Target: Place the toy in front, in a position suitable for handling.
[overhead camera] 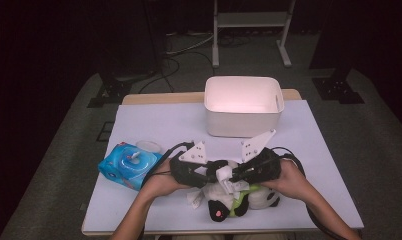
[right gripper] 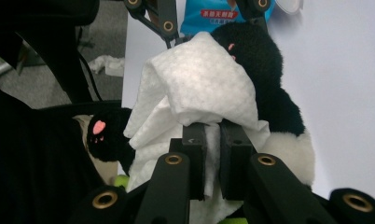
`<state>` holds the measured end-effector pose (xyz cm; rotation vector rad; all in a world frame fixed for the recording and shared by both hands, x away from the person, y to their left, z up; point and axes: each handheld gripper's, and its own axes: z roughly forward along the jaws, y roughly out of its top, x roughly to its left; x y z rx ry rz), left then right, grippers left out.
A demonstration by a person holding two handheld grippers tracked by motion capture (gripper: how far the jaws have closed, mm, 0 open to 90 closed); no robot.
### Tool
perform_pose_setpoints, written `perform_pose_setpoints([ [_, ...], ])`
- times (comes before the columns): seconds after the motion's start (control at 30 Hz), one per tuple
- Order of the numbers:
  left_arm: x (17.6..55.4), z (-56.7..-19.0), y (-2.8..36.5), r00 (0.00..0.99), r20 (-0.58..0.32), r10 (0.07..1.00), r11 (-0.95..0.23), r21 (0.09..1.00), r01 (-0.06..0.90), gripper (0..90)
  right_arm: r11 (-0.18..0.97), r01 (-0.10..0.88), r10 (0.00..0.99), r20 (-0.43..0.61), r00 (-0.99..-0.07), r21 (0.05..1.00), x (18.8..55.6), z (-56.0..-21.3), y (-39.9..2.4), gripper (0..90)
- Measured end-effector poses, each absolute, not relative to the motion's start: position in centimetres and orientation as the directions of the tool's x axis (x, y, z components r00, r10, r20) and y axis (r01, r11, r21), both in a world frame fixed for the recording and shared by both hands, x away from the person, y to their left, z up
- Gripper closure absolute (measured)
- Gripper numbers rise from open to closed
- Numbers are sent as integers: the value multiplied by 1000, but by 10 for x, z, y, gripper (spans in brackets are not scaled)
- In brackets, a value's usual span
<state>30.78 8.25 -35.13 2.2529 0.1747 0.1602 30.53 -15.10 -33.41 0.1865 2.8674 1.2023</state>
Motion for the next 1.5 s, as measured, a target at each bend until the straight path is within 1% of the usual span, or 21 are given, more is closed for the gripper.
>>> perform_pose_setpoints([
  [0.23,308,-353,86,982,48,182,-615,785,76,568,703,133,166,20,-986,699,314,-330,-169,820],
  [0.4,307,-353,88,983,48,178,-617,784,74,567,696,174,199,45,-979,697,322,-329,-184,818],
  [0.67,310,-349,84,982,58,179,-629,775,69,570,700,186,171,91,-981,689,323,-336,-184,824],
  [0.87,314,-346,79,979,71,191,-629,774,66,571,694,204,178,110,-978,690,319,-338,-189,824],
  [1.17,312,-347,77,979,72,191,-627,776,65,568,688,199,183,99,-978,698,315,-338,-191,824],
  [1.33,306,-348,77,988,73,133,-624,781,27,572,689,171,173,69,-982,704,314,-332,-179,825],
  [1.5,307,-351,85,987,59,152,-615,787,48,573,699,156,160,60,-985,698,315,-331,-175,824],
])
